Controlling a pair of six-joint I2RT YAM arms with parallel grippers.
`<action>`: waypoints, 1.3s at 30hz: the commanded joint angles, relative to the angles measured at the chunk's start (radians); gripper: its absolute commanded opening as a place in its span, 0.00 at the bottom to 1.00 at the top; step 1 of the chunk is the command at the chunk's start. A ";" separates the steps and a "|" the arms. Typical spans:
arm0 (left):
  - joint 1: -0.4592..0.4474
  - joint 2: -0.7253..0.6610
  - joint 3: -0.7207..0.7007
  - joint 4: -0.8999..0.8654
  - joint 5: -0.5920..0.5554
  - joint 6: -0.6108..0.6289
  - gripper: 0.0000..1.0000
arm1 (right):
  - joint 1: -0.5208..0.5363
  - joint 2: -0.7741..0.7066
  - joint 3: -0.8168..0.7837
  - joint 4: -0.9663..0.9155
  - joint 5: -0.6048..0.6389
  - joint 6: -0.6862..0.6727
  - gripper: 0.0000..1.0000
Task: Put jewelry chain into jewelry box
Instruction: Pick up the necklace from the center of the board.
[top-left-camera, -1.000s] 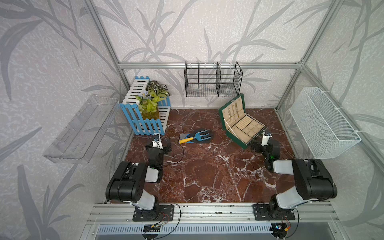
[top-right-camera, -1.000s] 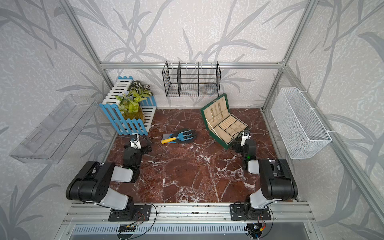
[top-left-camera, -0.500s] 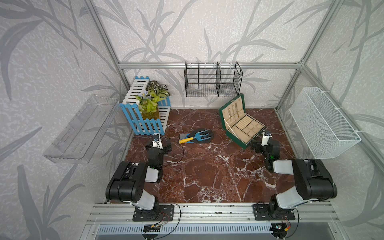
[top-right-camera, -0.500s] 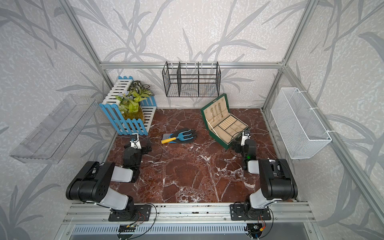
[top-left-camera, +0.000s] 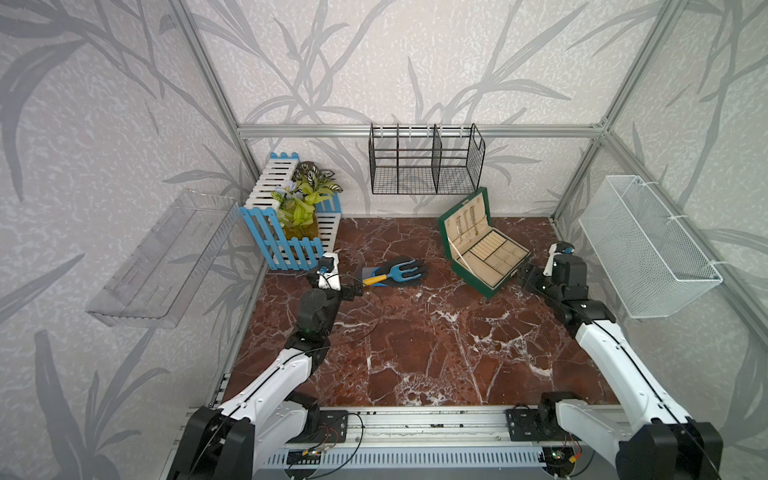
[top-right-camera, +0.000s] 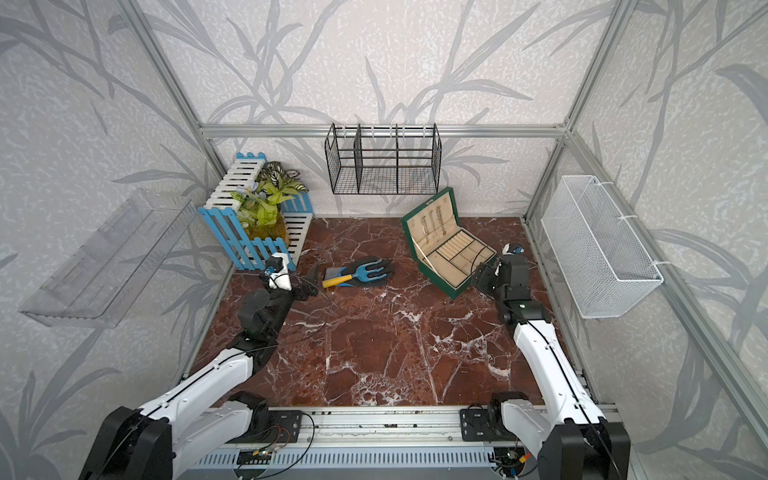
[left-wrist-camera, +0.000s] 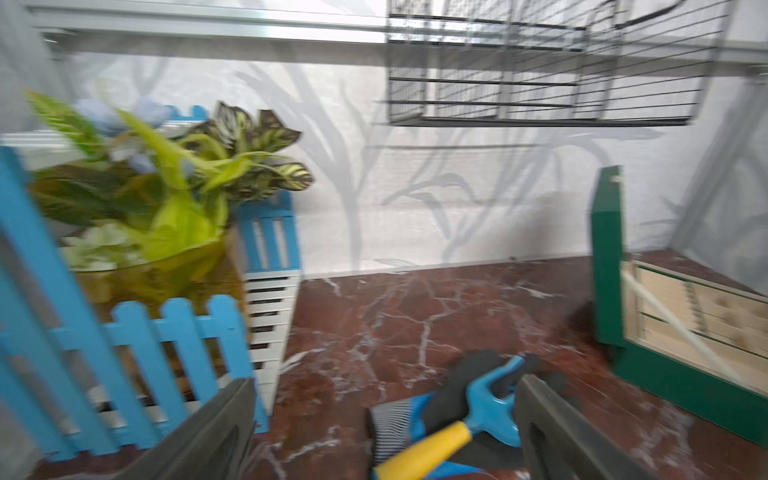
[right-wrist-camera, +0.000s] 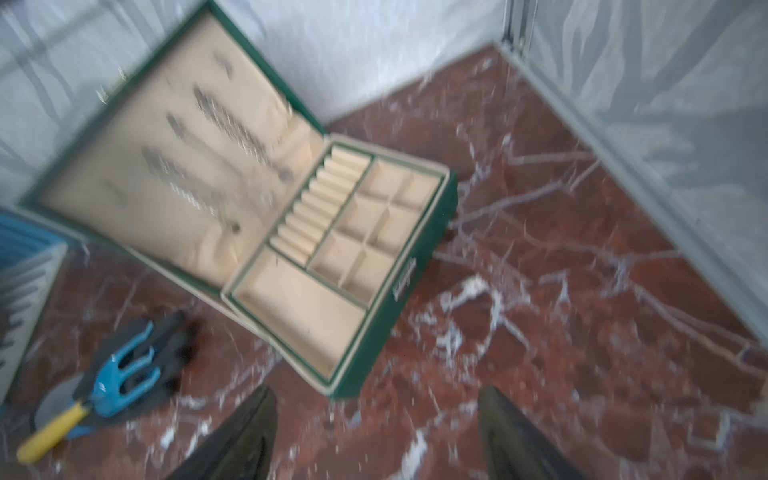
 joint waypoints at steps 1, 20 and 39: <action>-0.091 -0.043 -0.020 -0.125 0.100 -0.077 1.00 | 0.116 0.092 0.046 -0.402 0.033 0.098 0.71; -0.307 -0.028 -0.003 -0.249 0.109 -0.026 1.00 | 0.138 0.577 0.193 -0.341 -0.063 -0.024 0.31; -0.310 0.014 0.009 -0.248 0.096 -0.019 1.00 | 0.138 0.675 0.199 -0.352 -0.091 -0.043 0.22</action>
